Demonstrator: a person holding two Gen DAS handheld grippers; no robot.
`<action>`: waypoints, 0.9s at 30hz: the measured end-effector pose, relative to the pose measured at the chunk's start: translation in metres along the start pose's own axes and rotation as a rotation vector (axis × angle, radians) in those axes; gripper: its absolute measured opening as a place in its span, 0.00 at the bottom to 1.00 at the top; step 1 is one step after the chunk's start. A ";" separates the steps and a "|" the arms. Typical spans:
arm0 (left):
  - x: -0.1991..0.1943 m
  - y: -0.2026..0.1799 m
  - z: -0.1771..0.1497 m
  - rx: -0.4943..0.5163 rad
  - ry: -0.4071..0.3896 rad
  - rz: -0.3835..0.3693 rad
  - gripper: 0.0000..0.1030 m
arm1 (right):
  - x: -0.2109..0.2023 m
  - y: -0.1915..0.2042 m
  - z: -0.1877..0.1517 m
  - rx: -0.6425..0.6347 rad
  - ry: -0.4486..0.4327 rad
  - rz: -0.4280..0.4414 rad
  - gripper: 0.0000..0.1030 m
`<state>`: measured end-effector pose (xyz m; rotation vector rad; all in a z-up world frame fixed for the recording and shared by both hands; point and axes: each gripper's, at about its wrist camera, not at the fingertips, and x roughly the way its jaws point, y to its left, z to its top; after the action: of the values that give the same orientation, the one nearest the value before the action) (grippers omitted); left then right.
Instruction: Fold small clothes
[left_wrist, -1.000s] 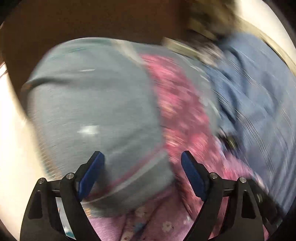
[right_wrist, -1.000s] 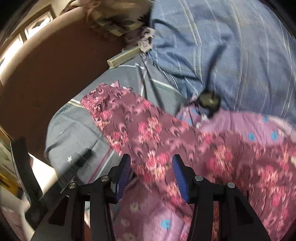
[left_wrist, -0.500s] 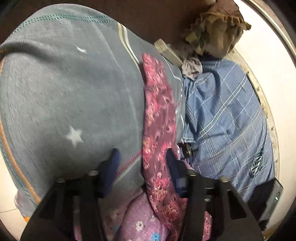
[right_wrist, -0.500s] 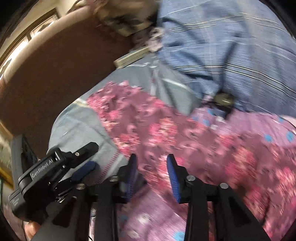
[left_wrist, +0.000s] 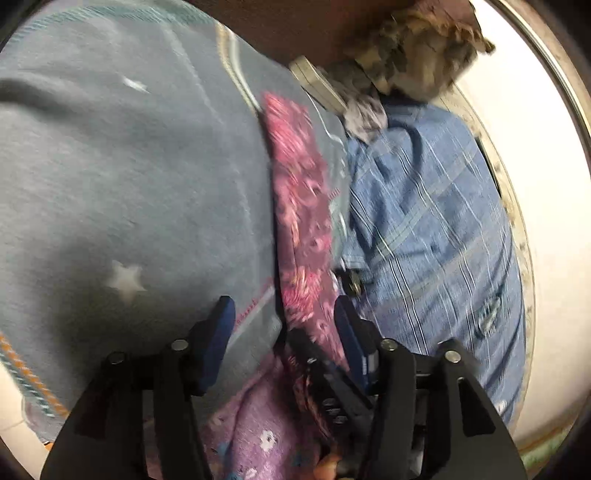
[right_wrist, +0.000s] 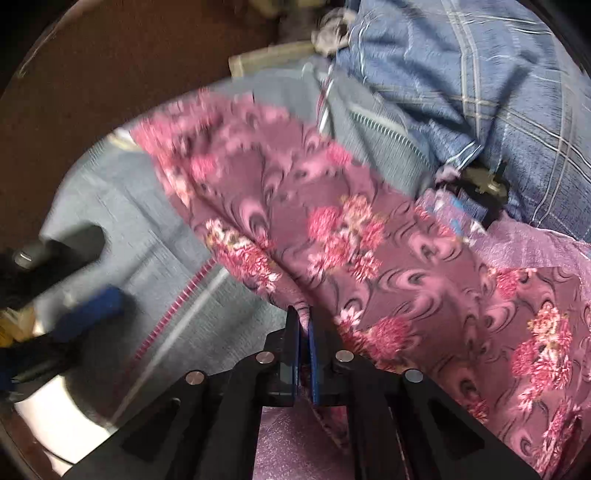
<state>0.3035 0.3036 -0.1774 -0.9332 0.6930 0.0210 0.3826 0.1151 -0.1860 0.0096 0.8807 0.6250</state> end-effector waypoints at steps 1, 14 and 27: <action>0.003 -0.001 -0.002 0.000 0.023 -0.013 0.55 | -0.010 -0.005 0.000 0.010 -0.030 -0.002 0.04; 0.067 -0.009 -0.020 -0.127 0.195 -0.146 0.82 | -0.070 -0.020 -0.036 -0.025 -0.067 0.052 0.04; 0.049 -0.041 -0.015 0.054 0.016 -0.101 0.02 | -0.102 -0.048 -0.066 0.109 -0.007 0.097 0.49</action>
<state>0.3461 0.2543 -0.1803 -0.9166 0.6576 -0.0937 0.3111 0.0069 -0.1681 0.1527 0.9109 0.6662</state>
